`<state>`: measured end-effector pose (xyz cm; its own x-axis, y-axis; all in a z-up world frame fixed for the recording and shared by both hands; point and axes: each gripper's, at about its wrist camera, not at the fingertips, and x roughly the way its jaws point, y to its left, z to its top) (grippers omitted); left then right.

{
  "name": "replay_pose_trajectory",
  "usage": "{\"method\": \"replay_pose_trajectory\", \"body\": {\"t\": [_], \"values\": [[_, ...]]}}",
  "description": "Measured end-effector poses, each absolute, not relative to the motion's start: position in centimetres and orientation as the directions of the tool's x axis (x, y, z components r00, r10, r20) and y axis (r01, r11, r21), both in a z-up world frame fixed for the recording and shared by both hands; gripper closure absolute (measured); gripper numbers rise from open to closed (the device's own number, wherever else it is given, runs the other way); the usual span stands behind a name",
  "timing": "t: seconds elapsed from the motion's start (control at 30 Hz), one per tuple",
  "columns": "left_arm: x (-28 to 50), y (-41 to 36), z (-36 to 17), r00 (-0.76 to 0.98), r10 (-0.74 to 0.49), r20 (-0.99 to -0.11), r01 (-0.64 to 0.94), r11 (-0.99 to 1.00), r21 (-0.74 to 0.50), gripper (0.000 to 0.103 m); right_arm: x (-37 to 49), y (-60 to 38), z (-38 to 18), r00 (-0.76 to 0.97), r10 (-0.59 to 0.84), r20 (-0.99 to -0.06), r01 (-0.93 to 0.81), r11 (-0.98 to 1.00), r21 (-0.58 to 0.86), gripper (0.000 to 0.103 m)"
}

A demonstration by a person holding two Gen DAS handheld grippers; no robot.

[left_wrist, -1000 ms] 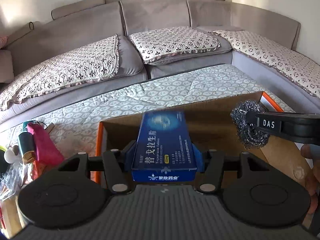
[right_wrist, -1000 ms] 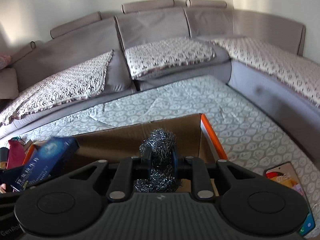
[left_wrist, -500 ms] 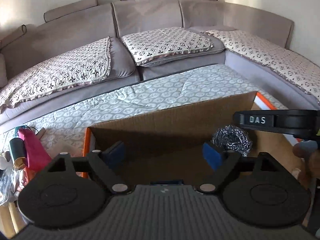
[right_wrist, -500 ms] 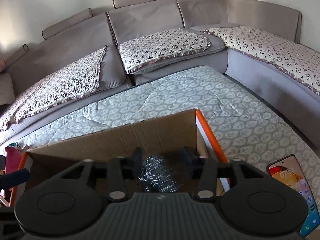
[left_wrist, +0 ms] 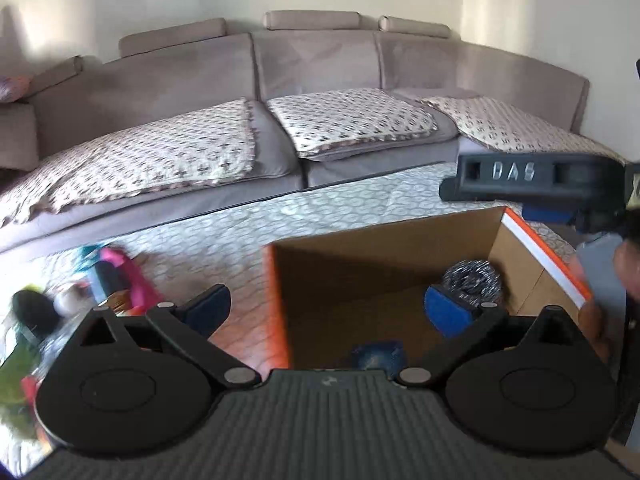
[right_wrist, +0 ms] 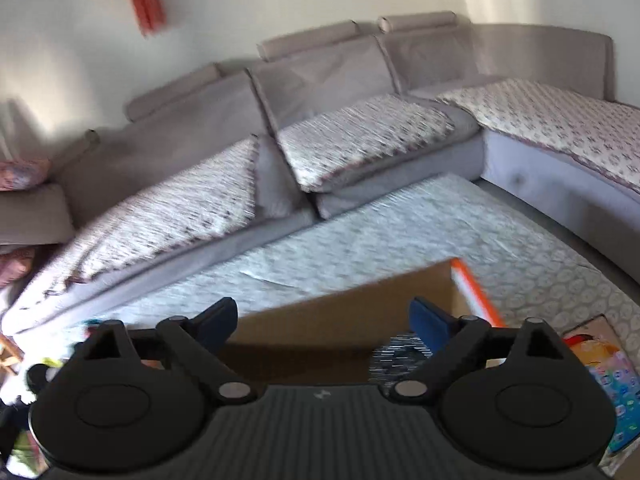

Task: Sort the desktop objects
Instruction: 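Move both tools back to the pile of items, then grasp the blue plastic case with the left tool while the right tool grasps the black zippered case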

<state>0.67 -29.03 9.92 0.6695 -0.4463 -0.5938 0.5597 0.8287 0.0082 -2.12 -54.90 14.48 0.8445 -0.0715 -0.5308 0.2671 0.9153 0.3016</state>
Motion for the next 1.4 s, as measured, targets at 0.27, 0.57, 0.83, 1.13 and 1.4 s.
{"method": "replay_pose_trajectory", "body": {"t": [0.27, 0.57, 0.83, 1.13, 1.4], "values": [[-0.1, -18.7, 10.5, 0.764, -0.355, -0.538, 0.432, 0.902, 0.02, 0.0, -2.1, -44.8, 14.0, 0.867, 0.188, -0.462, -0.027, 0.943, 0.332, 0.009], [3.8, -7.4, 11.2, 0.82, -0.145, -0.554, 0.161, 0.987, -0.02, 0.0, 2.6, -36.1, 13.1, 0.799, 0.328, -0.504, -0.193, 0.934, 0.302, 0.009], [9.8, 0.0, 9.3, 0.775, 0.004, -0.632, -0.098, 0.989, -0.113, 0.0, 5.5, -28.5, 13.6, 0.711, 0.461, -0.531, -0.325, 0.885, 0.332, 0.011], [13.7, 2.8, 5.1, 0.688, -0.014, -0.725, -0.134, 0.98, -0.146, 0.0, 10.1, -20.0, 11.0, 0.701, 0.35, -0.622, -0.37, 0.923, 0.103, 0.019], [14.2, 4.8, 3.9, 0.656, -0.097, -0.748, -0.081, 0.977, -0.198, 0.0, 10.9, -17.0, 8.8, 0.675, 0.273, -0.685, -0.397, 0.918, -0.025, 0.051]]}}
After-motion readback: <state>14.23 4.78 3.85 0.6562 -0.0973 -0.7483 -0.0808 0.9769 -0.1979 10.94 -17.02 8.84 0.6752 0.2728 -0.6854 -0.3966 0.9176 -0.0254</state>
